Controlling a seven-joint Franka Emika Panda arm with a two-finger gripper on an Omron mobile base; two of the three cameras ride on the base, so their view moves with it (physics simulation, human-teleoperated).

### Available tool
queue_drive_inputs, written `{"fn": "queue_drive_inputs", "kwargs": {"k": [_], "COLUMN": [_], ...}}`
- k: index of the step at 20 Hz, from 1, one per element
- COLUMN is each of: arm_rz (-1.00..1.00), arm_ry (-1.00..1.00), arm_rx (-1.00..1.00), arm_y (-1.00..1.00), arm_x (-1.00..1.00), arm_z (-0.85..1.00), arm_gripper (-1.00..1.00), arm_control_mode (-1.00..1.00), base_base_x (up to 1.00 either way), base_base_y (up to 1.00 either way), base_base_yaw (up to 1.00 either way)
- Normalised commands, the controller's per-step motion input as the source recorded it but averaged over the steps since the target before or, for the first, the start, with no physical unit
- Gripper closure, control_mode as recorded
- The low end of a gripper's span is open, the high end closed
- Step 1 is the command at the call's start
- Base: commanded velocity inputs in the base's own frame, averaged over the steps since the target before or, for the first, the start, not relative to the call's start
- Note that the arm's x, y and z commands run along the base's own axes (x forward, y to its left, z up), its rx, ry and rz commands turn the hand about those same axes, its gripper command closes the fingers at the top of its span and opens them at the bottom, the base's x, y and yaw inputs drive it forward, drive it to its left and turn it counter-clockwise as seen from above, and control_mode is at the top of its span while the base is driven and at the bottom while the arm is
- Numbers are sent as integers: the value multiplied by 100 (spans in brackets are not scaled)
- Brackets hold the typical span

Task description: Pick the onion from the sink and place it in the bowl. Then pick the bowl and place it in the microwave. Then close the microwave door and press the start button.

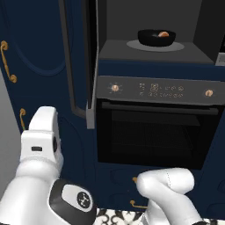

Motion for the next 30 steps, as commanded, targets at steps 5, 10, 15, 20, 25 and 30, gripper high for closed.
{"fn": "queue_drive_inputs", "kwargs": {"k": [5, 10, 15, 20, 25, 30], "arm_rz": [-16, -10, -9, -9, -1, 0], "arm_ry": [-1, 0, 0, -1, -12, -8], "arm_rx": [-2, 0, 0, 0, 0, 4], "arm_y": [61, 29, 26, -1, -50, -90], "arm_x": [97, 99, 89, 45, 3, 0], "arm_z": [-33, -8, -5, 3, 28, 23], "arm_gripper": [-100, -100, -100, -100, -100, -100], "arm_control_mode": [-100, -100, -100, -100, -100, -100], "base_base_x": [0, 0, 0, 0, 0, 0], "base_base_y": [0, 0, 0, 0, 0, 0], "base_base_yaw": [0, 0, 0, 0, 0, 0]}}
